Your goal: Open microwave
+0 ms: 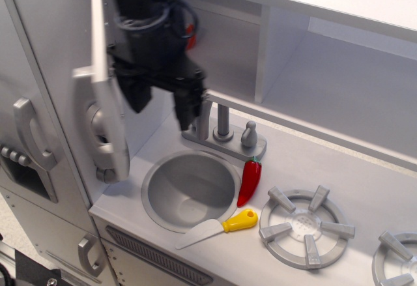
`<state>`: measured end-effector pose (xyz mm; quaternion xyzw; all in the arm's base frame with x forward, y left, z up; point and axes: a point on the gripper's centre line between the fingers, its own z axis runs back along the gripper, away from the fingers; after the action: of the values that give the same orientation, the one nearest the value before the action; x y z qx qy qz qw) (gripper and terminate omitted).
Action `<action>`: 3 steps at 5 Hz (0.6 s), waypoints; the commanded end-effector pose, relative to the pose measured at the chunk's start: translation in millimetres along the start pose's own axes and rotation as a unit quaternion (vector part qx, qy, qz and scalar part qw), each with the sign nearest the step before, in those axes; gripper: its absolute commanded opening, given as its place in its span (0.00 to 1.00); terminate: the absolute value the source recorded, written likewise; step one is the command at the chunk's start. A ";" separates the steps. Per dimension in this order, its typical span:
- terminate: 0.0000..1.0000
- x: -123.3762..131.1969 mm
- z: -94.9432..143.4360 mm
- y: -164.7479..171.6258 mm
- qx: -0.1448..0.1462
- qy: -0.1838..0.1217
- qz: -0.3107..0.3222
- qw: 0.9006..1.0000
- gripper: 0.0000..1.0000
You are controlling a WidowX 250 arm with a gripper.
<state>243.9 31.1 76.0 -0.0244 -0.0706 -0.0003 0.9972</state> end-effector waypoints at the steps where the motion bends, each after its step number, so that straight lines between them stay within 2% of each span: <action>1: 0.00 -13.8 35.3 34.2 0.007 -0.035 -0.009 0.999 1.00; 2: 0.00 7.3 63.9 58.8 0.006 -0.042 0.002 0.999 1.00; 3: 0.00 10.2 72.5 52.2 -0.006 -0.039 0.013 0.999 1.00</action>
<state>242.5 76.3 125.3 -0.0430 -0.0862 0.0151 0.9952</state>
